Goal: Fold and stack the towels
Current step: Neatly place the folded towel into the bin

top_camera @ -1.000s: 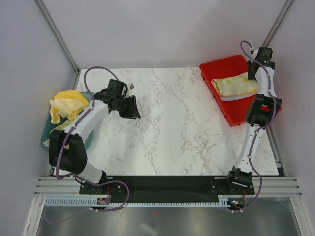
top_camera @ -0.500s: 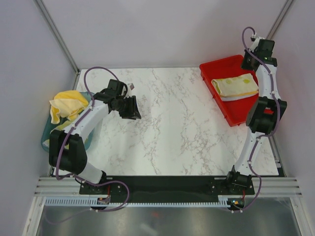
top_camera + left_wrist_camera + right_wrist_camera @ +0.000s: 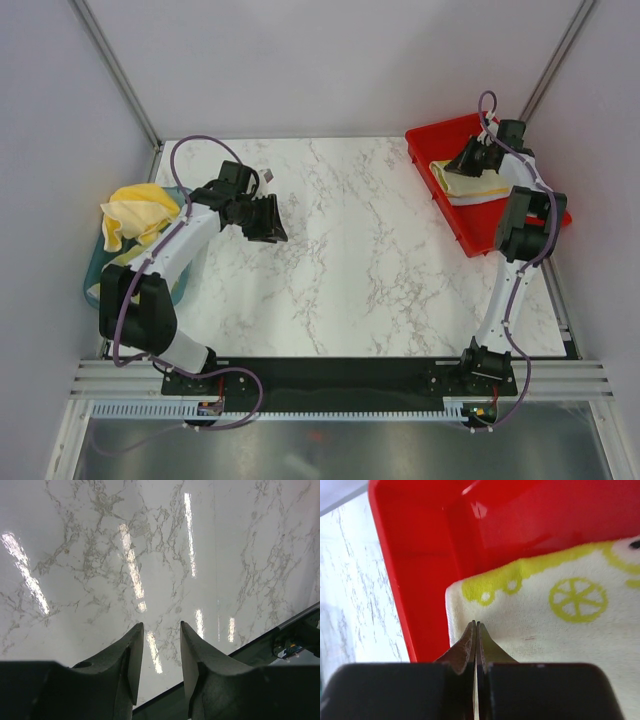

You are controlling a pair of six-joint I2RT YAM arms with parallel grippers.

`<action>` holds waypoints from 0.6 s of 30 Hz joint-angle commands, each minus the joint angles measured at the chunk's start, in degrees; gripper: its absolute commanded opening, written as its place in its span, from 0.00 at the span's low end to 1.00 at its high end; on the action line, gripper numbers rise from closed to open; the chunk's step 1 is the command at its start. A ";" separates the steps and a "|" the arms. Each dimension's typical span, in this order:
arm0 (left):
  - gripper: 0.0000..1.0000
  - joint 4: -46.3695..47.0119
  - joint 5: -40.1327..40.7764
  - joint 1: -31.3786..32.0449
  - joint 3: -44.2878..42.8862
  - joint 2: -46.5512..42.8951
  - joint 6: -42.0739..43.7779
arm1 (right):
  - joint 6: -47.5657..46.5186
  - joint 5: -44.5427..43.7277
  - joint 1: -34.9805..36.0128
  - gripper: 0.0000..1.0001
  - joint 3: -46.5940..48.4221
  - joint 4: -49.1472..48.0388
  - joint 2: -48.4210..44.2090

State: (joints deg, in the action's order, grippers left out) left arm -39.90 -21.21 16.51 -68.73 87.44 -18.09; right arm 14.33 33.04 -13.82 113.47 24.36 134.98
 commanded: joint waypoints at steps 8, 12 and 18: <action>0.43 1.23 1.52 0.01 -1.76 -1.83 -0.90 | 5.01 6.95 -0.15 0.00 -2.03 -5.03 0.46; 0.43 1.23 1.52 0.01 -2.20 -2.10 -2.21 | 6.15 5.20 -0.24 0.00 -2.28 -2.39 -0.24; 0.43 1.32 3.01 0.01 -1.23 -2.63 -3.45 | 4.66 4.93 -0.06 0.00 -8.08 -1.95 -1.03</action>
State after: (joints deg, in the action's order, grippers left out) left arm -39.90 -19.42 16.51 -68.73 86.72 -19.62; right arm 19.73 37.50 -13.87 107.83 21.85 135.37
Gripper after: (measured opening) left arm 0.432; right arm 0.007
